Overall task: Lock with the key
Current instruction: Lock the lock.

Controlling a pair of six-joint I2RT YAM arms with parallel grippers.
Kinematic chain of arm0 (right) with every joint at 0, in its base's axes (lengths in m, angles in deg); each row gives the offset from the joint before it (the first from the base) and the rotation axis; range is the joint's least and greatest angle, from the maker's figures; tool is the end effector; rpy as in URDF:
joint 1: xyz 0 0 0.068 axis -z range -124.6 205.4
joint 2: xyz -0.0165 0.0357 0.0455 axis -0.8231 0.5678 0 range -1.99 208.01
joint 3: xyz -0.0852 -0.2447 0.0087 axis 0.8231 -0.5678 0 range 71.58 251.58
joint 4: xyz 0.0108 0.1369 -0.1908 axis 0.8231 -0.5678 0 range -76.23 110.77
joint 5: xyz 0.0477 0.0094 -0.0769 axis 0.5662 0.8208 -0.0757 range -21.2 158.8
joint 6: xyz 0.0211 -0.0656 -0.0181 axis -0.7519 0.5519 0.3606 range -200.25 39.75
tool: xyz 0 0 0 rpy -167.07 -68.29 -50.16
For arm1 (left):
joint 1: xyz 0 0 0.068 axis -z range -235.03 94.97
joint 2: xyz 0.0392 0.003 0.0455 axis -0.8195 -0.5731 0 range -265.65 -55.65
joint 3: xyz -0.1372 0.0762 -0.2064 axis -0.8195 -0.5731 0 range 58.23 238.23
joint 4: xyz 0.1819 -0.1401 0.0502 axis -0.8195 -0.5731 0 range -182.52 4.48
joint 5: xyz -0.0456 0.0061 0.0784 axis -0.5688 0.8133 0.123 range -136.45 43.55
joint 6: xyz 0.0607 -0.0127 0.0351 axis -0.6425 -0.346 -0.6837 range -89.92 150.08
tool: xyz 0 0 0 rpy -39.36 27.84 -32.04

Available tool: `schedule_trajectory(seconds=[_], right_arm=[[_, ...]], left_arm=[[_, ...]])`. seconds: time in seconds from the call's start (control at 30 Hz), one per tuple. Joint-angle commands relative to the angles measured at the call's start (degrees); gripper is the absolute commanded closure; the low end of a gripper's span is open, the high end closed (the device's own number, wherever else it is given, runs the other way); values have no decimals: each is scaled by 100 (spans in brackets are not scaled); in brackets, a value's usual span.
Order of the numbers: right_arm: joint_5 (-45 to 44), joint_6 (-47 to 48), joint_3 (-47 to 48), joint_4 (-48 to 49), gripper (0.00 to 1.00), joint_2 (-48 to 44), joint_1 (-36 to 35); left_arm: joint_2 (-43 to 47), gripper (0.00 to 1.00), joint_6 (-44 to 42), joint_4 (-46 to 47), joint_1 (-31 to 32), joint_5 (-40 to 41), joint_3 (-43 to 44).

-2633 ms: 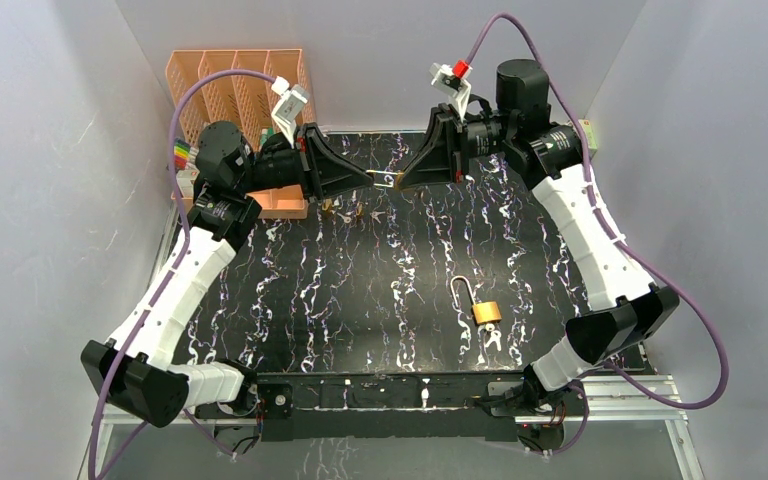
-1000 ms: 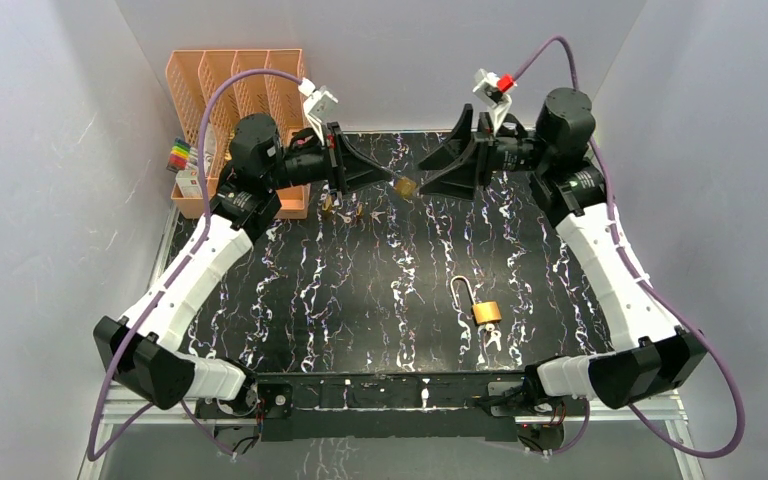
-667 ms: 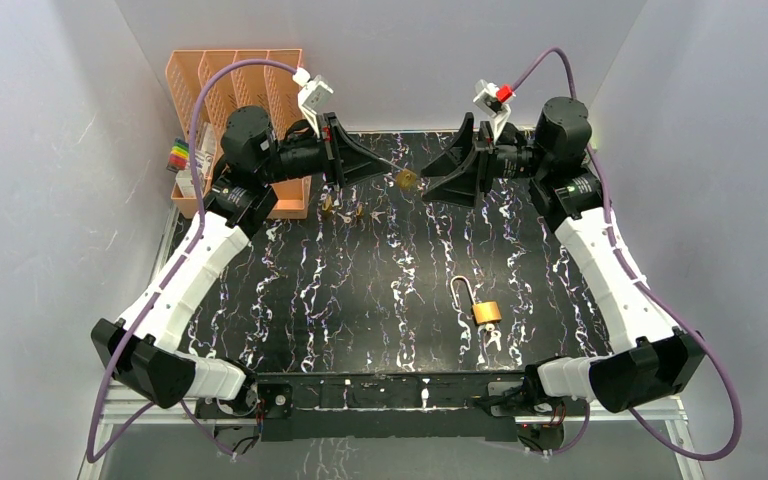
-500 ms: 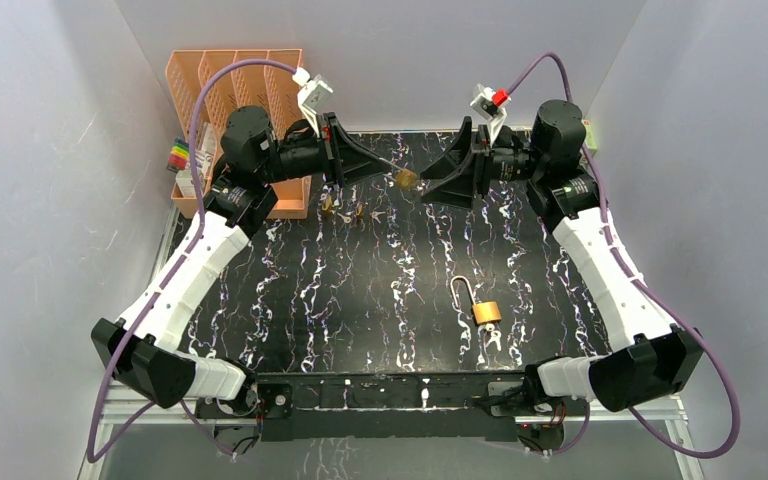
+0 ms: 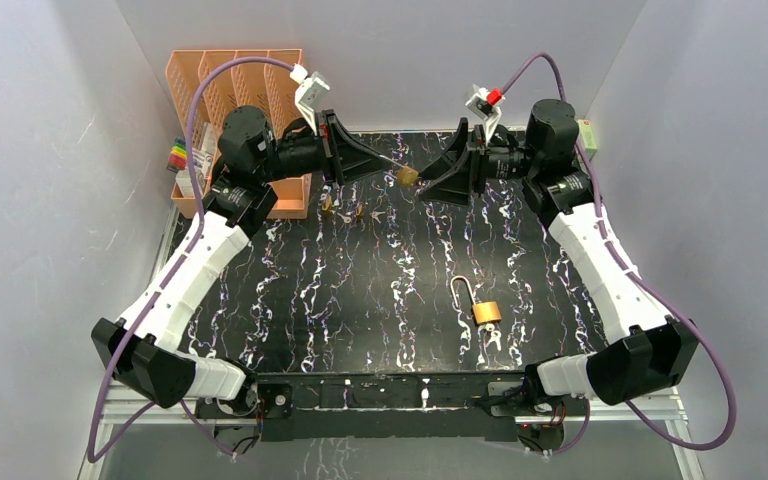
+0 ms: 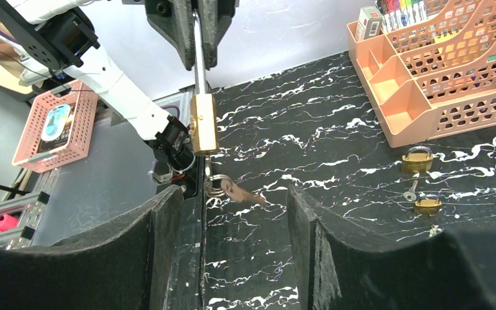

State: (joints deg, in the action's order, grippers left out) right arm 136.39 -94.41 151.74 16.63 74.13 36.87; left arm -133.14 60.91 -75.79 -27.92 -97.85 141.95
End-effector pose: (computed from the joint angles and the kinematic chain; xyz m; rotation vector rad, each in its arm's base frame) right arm 0.2372 0.1366 0.4311 -1.0253 1.4145 1.3409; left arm 0.2292 -0.1688 0.4711 0.7933 1.3368 -1.3933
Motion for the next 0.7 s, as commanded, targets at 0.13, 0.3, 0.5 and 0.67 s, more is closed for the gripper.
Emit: schedule_trajectory(seconds=[0.13,0.3,0.5,0.67], right_arm=[[-36,-4,375,265,46,126,-86],[-55,-7,371,263,65,132,-91],[-154,184,312,6,92,29,-87],[-233,281,95,-67,100,-141,-41]], left_arm=[[55,100,211,460,-4,-168,-83],[59,100,214,468,-4,-153,-82],[77,100,152,398,-5,-120,-36],[94,100,-17,155,-47,-94,136]])
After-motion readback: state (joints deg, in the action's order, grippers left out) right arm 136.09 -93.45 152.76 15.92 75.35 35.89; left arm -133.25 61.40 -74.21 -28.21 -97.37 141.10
